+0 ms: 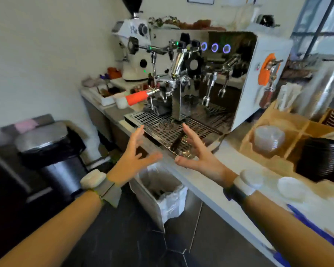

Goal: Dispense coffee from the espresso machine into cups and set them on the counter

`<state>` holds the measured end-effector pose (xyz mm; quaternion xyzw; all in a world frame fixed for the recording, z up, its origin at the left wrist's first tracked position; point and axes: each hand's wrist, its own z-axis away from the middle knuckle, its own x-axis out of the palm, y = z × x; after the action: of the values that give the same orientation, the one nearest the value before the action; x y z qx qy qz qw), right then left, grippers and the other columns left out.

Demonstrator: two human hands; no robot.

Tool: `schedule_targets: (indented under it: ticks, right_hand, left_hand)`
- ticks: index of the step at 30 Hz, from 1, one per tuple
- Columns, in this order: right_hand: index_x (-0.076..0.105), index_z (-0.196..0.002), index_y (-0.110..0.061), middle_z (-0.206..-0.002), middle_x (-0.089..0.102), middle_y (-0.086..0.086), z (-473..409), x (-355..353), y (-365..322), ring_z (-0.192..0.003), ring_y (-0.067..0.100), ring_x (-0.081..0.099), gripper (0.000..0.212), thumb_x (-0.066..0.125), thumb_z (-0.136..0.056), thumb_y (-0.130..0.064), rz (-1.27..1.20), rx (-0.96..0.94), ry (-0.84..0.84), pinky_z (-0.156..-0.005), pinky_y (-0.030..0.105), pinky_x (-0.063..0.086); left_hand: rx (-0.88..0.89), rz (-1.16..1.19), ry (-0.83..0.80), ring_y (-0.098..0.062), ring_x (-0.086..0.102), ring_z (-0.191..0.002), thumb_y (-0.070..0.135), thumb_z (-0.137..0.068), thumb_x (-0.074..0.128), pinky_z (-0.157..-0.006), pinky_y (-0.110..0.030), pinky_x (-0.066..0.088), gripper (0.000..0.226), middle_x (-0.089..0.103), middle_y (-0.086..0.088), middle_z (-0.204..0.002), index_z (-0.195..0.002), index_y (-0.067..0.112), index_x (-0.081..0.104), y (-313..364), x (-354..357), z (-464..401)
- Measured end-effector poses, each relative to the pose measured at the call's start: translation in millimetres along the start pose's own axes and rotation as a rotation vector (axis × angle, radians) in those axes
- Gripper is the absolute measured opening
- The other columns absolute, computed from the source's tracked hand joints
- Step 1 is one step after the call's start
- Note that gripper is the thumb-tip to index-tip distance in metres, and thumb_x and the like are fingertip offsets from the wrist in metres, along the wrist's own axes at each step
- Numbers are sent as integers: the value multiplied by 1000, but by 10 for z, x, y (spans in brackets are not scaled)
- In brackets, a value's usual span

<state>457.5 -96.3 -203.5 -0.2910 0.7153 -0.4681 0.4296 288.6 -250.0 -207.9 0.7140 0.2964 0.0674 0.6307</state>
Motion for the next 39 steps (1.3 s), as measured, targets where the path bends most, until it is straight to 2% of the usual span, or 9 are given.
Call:
schedule_targets:
  ticks: [6,14,16,19,21,29,32,35,39]
  right_hand:
    - [13,-131,-70,-142,16,-38,-811,633,-17,-135,2,18,86,74,-73,-50,-69,-14,-171,-101,21,23]
    - [17,-135,-56,-124,21,-57,-1912,1338,54,-121,-28,24,83,74,-79,-36,-75,-30,-216,-87,-7,26]
    - [16,-138,-52,-135,20,-46,-2231,1471,67,-129,-18,23,84,74,-79,-35,-105,-20,-203,-94,-3,24]
    - [14,-143,-49,-154,15,-20,-2714,1645,85,-141,2,16,87,72,-79,-39,-116,-15,-171,-107,19,21]
    - [13,-145,-47,-156,12,-15,-2936,1700,102,-142,8,15,88,71,-80,-37,-148,-2,-156,-106,23,21]
    - [12,-145,-49,-156,14,-14,-3851,1849,267,-137,14,26,97,71,-68,-53,-127,74,-47,-100,32,26]
    - [13,-145,-50,-156,14,-15,-4155,1859,400,-137,14,27,94,74,-72,-47,-114,103,11,-101,32,26]
    - [13,-144,-50,-152,16,-20,-4419,1868,472,-135,12,27,94,74,-72,-46,-99,124,63,-97,26,27]
    - [14,-137,-60,-143,21,-27,-4850,1880,577,-128,7,28,91,76,-73,-44,-77,146,175,-102,28,30]
  left_hand:
    - [-52,1,206,-4,27,-136,78,-48,73,-98,-23,36,97,25,28,-144,-128,64,21,-349,-766,49]
    - [-80,-4,303,-13,27,-140,44,-71,68,-107,-35,34,81,26,17,-148,-138,48,22,-902,-1669,-394]
    - [-100,6,303,-11,29,-138,44,-71,67,-102,-28,35,83,26,17,-149,-140,44,20,-1008,-1906,-633]
    - [-117,23,284,-8,28,-137,44,-72,66,-95,-19,35,83,26,18,-147,-142,43,21,-1104,-2245,-1004]
    - [-118,30,287,-6,28,-135,44,-72,66,-97,-23,33,82,27,20,-145,-142,44,21,-1159,-2389,-1179]
    - [-142,45,214,-1,28,-131,48,-74,68,-98,-24,33,86,25,24,-146,-145,43,19,-1515,-3021,-1973]
    - [-137,77,158,-5,29,-133,50,-69,69,-89,-17,34,93,24,19,-149,-146,39,19,-1702,-3220,-2326]
    - [-143,86,90,-7,29,-134,53,-67,70,-96,-26,32,97,22,18,-151,-148,39,17,-1910,-3421,-2677]
    - [-160,104,-46,-4,29,-132,54,-67,74,-93,-22,32,91,23,27,-142,-139,49,20,-2206,-3712,-3226]
